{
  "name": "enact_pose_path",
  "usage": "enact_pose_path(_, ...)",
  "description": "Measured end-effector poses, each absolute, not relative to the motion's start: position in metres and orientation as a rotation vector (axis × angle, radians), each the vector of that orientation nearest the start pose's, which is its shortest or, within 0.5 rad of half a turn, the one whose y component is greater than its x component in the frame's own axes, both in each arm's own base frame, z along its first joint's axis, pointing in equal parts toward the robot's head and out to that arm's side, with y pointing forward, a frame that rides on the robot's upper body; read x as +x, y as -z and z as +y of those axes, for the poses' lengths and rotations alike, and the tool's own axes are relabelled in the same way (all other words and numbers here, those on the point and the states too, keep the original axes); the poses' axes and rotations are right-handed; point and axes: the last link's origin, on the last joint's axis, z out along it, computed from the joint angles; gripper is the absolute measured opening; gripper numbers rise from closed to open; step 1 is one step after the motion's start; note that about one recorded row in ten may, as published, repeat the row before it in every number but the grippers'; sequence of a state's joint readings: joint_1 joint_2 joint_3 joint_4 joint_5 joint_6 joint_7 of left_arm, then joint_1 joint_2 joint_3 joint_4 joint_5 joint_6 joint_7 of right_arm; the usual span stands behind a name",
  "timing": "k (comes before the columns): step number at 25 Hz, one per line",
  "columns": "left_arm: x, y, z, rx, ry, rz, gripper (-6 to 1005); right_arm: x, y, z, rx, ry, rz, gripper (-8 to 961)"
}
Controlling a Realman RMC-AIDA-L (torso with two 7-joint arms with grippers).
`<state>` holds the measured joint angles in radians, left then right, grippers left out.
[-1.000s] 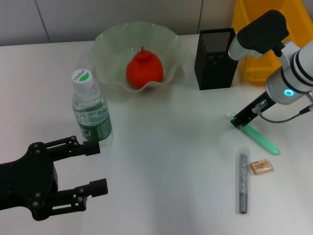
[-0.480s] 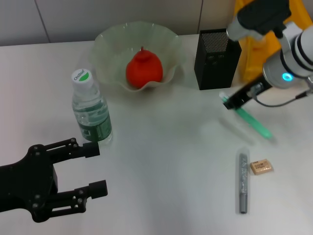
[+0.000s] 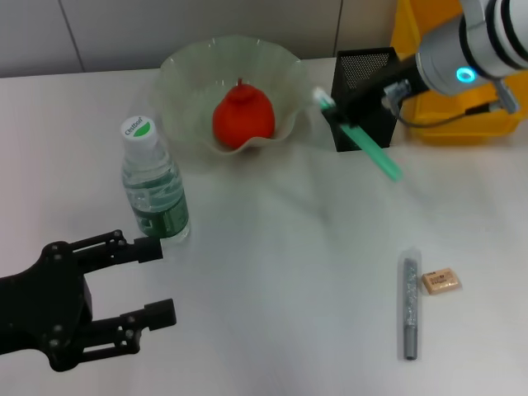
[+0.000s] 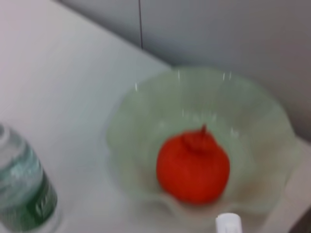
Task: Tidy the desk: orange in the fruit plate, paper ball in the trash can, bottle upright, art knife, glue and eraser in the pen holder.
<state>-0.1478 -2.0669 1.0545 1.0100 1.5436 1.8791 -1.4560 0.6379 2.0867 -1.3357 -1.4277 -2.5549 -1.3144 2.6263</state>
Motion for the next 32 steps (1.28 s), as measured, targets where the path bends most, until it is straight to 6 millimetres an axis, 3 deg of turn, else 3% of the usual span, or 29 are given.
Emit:
enact_pose_path(19, -0.250, -0.039, 0.231, -2.810, 1.099, -0.471, 742, 0.119, -0.031, 0.413, -2.373, -0.050, 0.661, 186)
enact_pose_path(32, -0.254, -0.039, 0.230, -2.793, 1.105, -0.495, 742, 0.137, -0.050, 0.436, -2.166, -0.338, 0.526, 184)
